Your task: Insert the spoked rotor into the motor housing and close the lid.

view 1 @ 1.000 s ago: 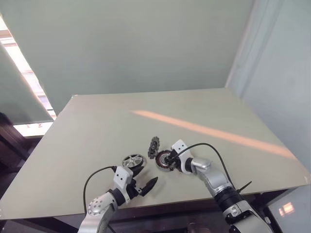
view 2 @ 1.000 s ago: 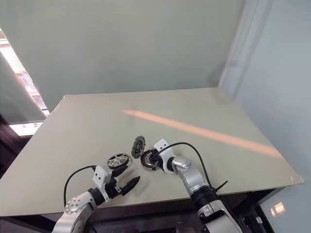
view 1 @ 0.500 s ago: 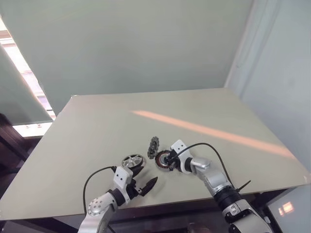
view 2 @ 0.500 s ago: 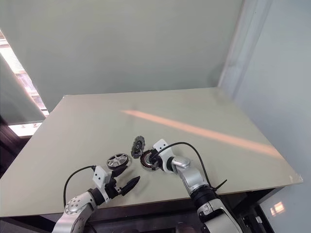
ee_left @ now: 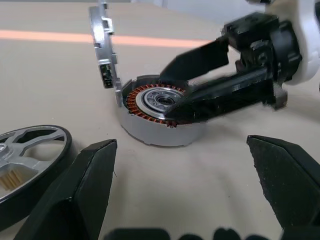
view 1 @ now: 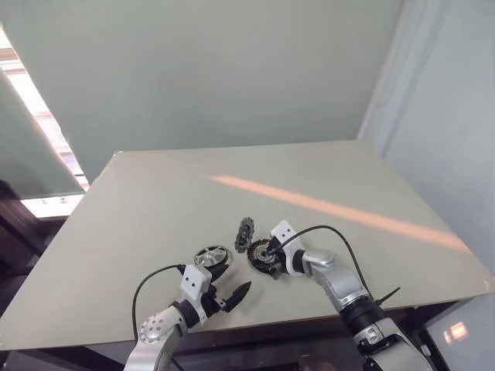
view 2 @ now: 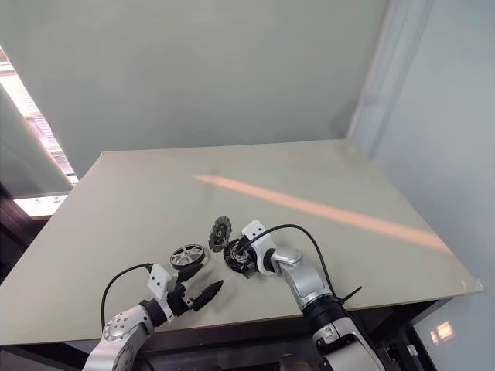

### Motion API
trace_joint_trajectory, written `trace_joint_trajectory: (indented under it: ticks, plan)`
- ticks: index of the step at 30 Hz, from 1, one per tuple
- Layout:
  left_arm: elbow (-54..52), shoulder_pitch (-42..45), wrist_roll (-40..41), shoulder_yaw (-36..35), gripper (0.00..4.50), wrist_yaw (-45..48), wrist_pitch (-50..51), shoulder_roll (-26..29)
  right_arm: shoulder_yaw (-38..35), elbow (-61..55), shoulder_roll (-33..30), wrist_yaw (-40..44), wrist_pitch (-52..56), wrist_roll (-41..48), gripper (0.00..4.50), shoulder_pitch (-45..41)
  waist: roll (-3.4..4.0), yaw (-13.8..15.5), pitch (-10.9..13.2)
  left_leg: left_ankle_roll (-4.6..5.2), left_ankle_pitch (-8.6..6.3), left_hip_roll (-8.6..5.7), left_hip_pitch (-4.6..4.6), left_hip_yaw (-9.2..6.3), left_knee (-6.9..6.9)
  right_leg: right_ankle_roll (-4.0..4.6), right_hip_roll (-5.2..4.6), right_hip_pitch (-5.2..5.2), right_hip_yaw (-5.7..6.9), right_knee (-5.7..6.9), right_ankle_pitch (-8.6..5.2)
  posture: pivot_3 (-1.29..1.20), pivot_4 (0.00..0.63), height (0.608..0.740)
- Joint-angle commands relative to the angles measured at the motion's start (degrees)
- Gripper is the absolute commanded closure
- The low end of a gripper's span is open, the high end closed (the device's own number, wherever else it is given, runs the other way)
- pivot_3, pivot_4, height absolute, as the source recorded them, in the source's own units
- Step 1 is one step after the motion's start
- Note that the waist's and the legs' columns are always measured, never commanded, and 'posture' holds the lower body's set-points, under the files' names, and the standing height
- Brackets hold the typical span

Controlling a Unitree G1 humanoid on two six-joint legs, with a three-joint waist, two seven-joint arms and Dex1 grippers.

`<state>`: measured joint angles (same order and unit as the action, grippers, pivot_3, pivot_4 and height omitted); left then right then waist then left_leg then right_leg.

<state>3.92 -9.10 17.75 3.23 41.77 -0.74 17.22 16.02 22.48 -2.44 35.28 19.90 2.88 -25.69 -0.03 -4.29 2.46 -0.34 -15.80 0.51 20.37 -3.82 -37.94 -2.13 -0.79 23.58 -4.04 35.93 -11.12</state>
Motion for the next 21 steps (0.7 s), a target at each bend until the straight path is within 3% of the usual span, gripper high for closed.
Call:
trace_joint_trajectory:
  ticks: [1,10,14,21]
  plan:
    - [-1.89,0.83,0.02,-0.63,0.0,0.15,-1.1,0.18,-1.65,-5.91,-0.11,0.44,0.74,2.04,0.04,-0.21,0.0,0.0,0.0,0.0,0.0,0.0,0.0,0.0,0.0,0.0,0.0,0.01,0.0,0.0,0.0,0.0,0.0,0.74]
    - [-1.53,0.9,0.32,-1.27,0.0,0.05,-1.08,0.28,-2.46,-11.55,-2.91,2.32,1.68,3.36,0.04,0.96,0.0,0.02,0.0,0.0,0.0,0.0,0.02,0.0,0.0,0.0,-0.01,0.01,0.01,-0.02,0.0,0.0,0.0,0.74]
    - [-2.69,-0.58,2.28,-2.49,0.0,-0.81,0.29,-0.48,-1.45,-11.1,-5.17,4.78,-4.6,2.49,0.04,2.29,0.0,0.01,0.0,0.0,0.0,0.0,0.01,0.01,0.0,0.0,-0.01,0.0,0.01,-0.02,0.0,0.0,0.0,0.74]
    - [-4.03,-3.42,3.22,-3.39,0.0,-1.0,0.96,-1.0,-1.13,-11.28,-6.08,5.78,-5.67,2.75,0.04,4.44,0.0,0.01,0.0,0.0,0.0,0.0,0.05,0.01,0.01,0.01,-0.01,0.04,0.01,-0.04,-0.01,0.0,0.0,0.74]
